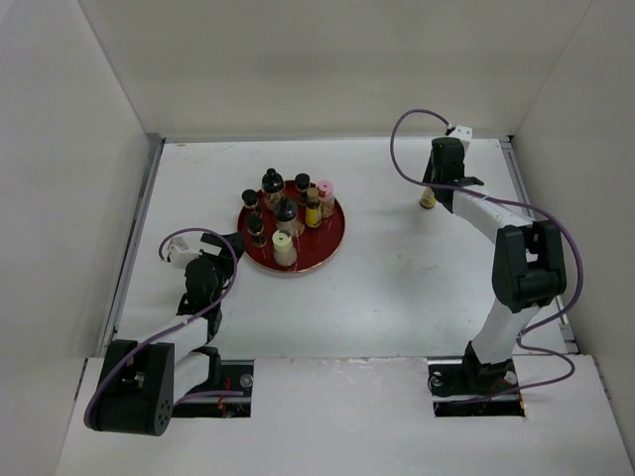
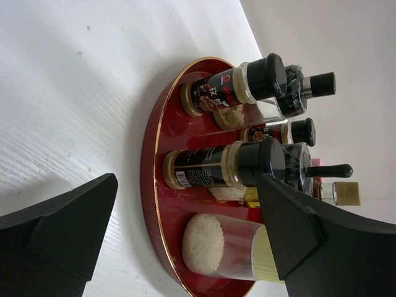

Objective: Organize the condiment bottles

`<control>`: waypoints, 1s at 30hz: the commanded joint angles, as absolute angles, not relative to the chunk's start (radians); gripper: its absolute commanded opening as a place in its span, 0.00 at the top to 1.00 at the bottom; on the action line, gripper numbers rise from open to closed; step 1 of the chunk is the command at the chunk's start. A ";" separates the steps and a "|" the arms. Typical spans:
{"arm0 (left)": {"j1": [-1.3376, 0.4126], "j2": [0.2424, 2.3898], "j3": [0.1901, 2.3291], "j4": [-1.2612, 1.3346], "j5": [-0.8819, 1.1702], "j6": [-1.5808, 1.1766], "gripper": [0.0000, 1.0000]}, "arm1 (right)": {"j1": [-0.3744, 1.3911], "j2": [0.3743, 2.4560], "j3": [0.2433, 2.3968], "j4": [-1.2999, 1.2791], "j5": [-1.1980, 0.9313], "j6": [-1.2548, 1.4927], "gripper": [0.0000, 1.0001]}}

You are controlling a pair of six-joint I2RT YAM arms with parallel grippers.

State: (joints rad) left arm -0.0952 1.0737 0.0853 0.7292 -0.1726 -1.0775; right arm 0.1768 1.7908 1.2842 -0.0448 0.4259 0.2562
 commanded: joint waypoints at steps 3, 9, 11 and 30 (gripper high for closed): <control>-0.102 1.072 0.110 0.787 -0.187 -1.071 0.00 | 0.174 1.763 1.313 0.006 0.477 0.252 0.68; -0.105 1.078 0.112 0.787 -0.187 -1.071 0.00 | 0.271 1.614 1.264 0.048 0.523 0.232 0.71; -0.100 1.078 0.110 0.787 -0.181 -1.077 0.00 | 0.316 1.554 1.247 0.049 0.520 0.232 0.71; -0.104 1.012 0.103 0.775 -0.222 -1.051 0.00 | 0.866 1.456 1.129 0.178 0.476 0.248 0.71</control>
